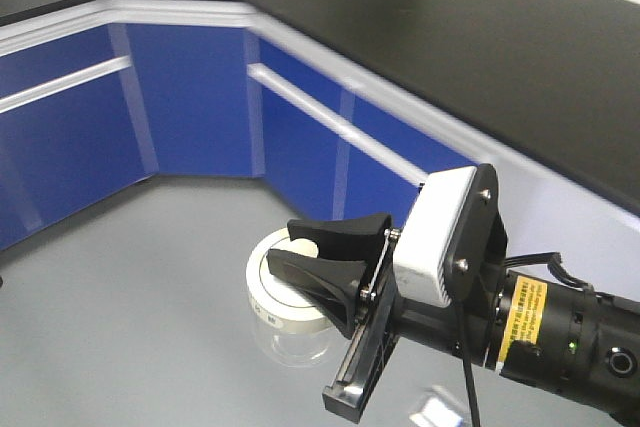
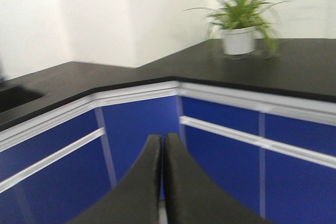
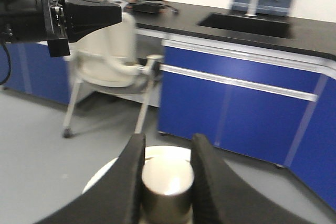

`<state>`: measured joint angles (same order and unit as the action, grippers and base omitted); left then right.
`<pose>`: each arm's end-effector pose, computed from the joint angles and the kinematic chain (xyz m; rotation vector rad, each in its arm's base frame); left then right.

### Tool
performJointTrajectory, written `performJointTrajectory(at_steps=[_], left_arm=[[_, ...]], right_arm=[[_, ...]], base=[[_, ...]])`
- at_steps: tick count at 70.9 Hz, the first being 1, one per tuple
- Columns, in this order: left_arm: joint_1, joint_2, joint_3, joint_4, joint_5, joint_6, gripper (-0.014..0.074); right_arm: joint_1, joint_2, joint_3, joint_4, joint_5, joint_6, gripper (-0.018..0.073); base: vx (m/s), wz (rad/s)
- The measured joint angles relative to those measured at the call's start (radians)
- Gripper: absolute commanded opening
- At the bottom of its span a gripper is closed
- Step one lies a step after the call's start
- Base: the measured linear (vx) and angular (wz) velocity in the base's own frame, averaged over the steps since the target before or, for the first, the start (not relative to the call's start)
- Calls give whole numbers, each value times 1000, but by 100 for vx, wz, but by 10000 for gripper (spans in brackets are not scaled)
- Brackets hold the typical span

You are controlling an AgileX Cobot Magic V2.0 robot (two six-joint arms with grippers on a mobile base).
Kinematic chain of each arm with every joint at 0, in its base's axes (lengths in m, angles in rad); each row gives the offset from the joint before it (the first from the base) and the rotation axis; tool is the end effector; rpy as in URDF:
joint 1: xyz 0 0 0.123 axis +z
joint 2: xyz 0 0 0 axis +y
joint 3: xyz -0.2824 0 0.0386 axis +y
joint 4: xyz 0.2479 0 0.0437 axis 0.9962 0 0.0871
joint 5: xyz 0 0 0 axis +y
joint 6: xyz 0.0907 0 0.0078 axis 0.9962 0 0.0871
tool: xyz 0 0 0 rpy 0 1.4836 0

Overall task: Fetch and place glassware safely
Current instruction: 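Hold the jar in the right gripper while turning to the black bench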

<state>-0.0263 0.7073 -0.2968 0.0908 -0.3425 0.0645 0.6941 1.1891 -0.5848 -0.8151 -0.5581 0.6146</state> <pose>0.1460 -0.0066 0.2785 0.1608 1.5450 0.0742 0.1643 0.1823 0.2850 -0.9547 1.4463 0.7605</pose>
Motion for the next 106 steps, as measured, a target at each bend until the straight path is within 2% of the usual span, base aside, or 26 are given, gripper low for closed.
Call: performJointTrajectory(at_steps=[59, 106], left_arm=[[0, 0, 0, 0, 0, 0, -7], [0, 0, 0, 0, 0, 0, -7]], right_arm=[[0, 0, 0, 0, 0, 0, -3], [0, 0, 0, 0, 0, 0, -3]], base=[[22, -74], [20, -26]])
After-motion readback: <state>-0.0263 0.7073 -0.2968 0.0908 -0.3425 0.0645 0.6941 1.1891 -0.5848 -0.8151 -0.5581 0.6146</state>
